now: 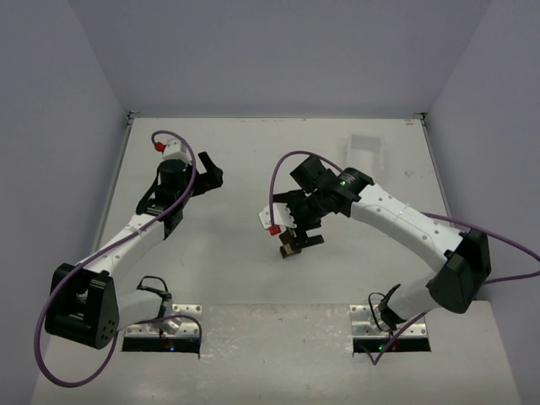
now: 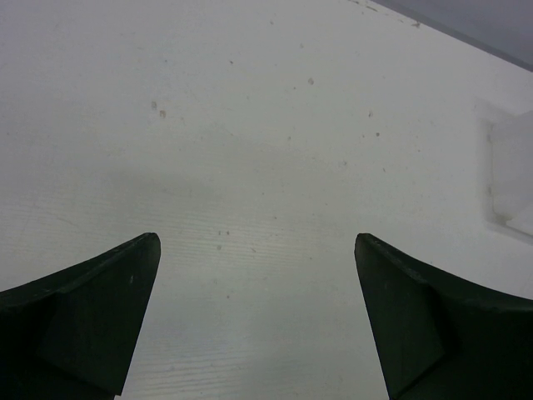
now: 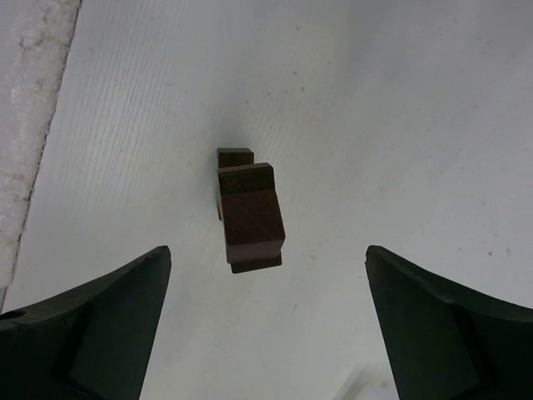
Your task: Build the wood block tower
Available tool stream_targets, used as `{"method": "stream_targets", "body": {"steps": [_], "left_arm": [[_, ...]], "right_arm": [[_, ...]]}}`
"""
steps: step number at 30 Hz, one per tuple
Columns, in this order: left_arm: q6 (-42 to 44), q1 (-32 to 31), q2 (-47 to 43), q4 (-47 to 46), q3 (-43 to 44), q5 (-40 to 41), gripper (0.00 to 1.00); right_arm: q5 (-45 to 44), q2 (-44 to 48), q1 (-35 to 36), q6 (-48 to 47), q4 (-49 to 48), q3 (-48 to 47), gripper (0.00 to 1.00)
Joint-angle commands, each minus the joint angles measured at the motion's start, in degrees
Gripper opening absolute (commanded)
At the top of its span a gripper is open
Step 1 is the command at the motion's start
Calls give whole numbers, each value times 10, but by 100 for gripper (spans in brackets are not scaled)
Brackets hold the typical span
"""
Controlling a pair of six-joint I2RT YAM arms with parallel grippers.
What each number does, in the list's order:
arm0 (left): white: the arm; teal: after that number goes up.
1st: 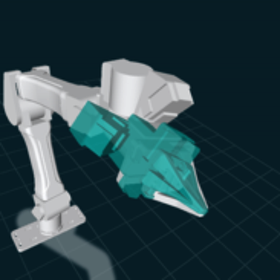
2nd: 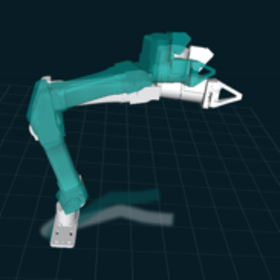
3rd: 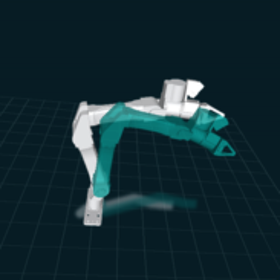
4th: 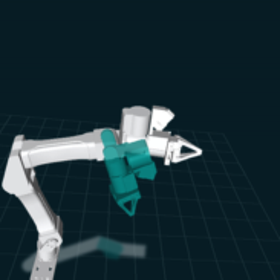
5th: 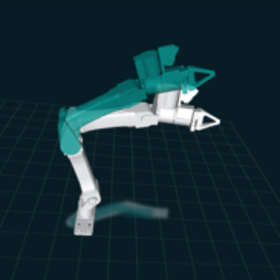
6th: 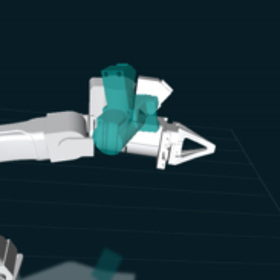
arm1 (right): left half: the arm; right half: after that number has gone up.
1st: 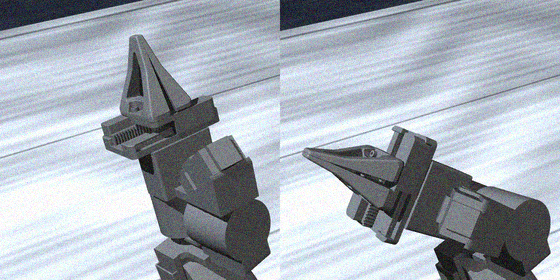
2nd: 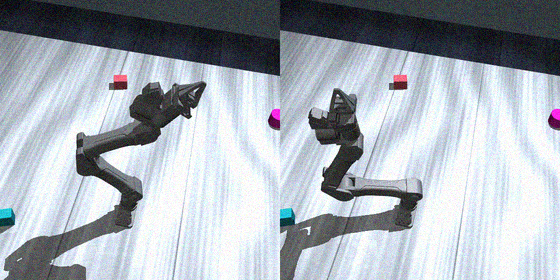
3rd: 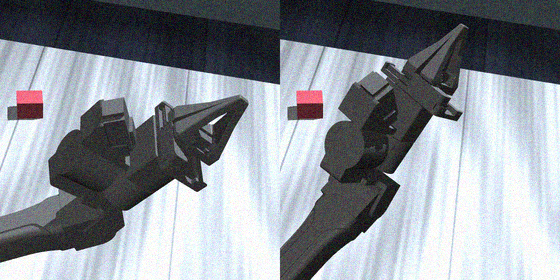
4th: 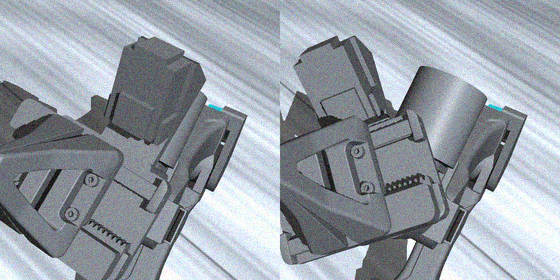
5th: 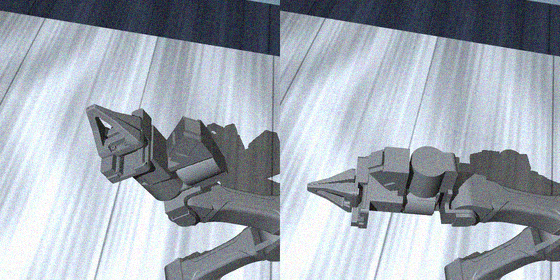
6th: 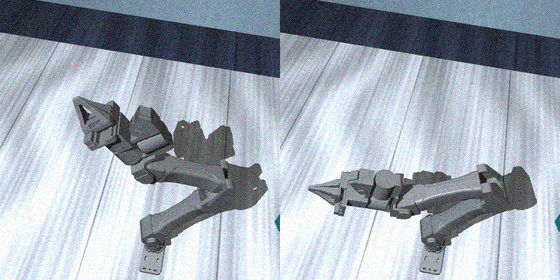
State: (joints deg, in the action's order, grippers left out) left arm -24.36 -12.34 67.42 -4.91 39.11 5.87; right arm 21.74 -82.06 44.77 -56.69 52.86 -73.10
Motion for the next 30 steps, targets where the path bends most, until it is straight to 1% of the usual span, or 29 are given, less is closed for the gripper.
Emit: {"method": "stream_targets", "body": {"steps": [1,2,4,6,7,10,13,14,15,17,19,23,26,30], "left_arm": [[6,0,-8,-18,18,-6,100],[6,0,-9,-14,20,-6,100],[4,0,-14,-11,22,-4,100],[1,0,-20,-3,24,5,100],[0,0,-24,4,26,12,100],[-7,0,-34,19,27,35,100],[-10,0,-43,23,21,52,100],[-12,0,-46,24,19,57,100],[-12,1,-46,24,18,57,100],[-16,0,-48,30,16,77,100],[-20,0,-48,38,18,92,100],[-25,0,-50,40,15,102,100],[-28,0,-51,47,17,115,100],[-29,0,-56,46,17,121,100]], "right_arm": [[-27,40,-2,79,-81,-30,99],[-52,43,-3,109,-112,-31,99],[-67,35,-22,151,-147,-46,99],[-20,16,-59,224,-179,-78,99],[-7,11,-91,256,-198,-85,99],[-44,-2,-150,368,-266,-92,99],[-49,-12,-198,484,-296,-88,99],[-37,-14,-231,511,-299,-84,99],[-22,-13,-232,512,-299,-76,99],[-27,1,-299,639,-341,-28,99],[-45,13,-341,713,-368,28,99],[-76,31,-383,790,-386,66,99],[-123,48,-387,824,-413,120,99],[-187,71,-388,852,-414,186,99]]}}
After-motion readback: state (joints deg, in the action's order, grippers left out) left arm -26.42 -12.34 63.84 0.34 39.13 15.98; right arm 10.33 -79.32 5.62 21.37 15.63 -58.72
